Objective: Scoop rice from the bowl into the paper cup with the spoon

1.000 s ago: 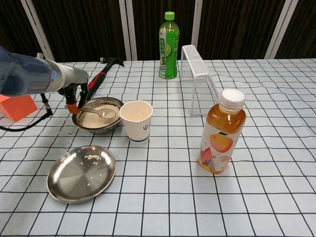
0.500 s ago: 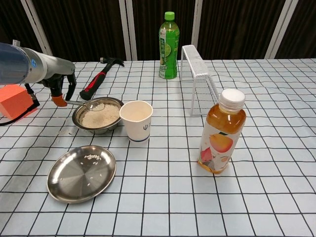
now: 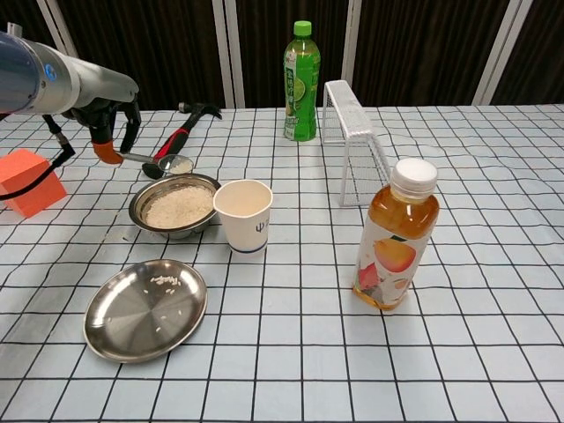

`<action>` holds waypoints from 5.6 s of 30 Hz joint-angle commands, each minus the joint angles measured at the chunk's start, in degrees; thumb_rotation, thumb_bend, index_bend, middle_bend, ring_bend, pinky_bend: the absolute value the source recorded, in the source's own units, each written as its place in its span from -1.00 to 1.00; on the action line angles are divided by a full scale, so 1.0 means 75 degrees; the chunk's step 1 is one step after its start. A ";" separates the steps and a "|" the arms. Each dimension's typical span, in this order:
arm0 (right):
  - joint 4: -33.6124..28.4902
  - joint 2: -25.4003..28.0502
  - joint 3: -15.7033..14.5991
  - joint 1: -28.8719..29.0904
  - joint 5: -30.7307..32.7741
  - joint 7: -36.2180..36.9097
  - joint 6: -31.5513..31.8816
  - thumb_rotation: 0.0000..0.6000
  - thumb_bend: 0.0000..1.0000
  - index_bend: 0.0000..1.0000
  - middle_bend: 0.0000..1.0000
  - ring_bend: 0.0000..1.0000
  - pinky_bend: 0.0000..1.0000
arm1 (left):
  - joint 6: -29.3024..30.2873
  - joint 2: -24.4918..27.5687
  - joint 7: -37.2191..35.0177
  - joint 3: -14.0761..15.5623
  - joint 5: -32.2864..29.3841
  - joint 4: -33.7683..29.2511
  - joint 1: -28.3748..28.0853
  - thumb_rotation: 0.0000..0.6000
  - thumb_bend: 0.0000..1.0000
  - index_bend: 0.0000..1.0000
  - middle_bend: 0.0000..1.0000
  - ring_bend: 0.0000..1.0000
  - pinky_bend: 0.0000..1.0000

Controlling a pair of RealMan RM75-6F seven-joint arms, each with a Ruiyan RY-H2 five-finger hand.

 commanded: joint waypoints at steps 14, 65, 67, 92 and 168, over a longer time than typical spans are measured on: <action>0.0074 -0.0012 0.0011 0.0014 -0.0059 0.0103 0.0020 1.00 -0.35 -1.00 -1.00 -1.00 -1.00 | 0.0428 -0.0544 0.0684 0.0091 -0.0322 -0.0115 -0.0860 1.00 0.27 0.11 1.00 1.00 1.00; 0.0246 -0.0154 0.0105 0.0036 -0.0146 0.0159 0.0209 1.00 -0.35 -1.00 -1.00 -1.00 -1.00 | -0.0912 -0.0367 0.1389 0.3274 0.7111 0.1255 -0.1439 1.00 0.27 0.12 1.00 1.00 1.00; 0.0248 -0.0155 0.0105 0.0035 -0.0144 0.0166 0.0209 1.00 -0.35 -1.00 -1.00 -1.00 -1.00 | -0.0955 -0.0381 0.1485 0.3307 0.7275 0.1308 -0.1470 1.00 0.27 0.12 1.00 1.00 1.00; 0.0241 -0.0165 0.0109 0.0035 -0.0131 0.0180 0.0206 1.00 -0.35 -1.00 -1.00 -1.00 -1.00 | -0.1614 -0.0191 0.2640 0.3547 0.8881 0.1448 -0.1754 1.00 0.27 0.12 1.00 1.00 1.00; 0.0155 -0.0126 0.0086 0.0029 -0.0044 0.0097 0.0113 1.00 -0.35 -1.00 -1.00 -1.00 -1.00 | 0.2337 0.0411 0.0254 0.1809 0.4816 -0.2860 0.2277 1.00 0.22 0.11 1.00 1.00 1.00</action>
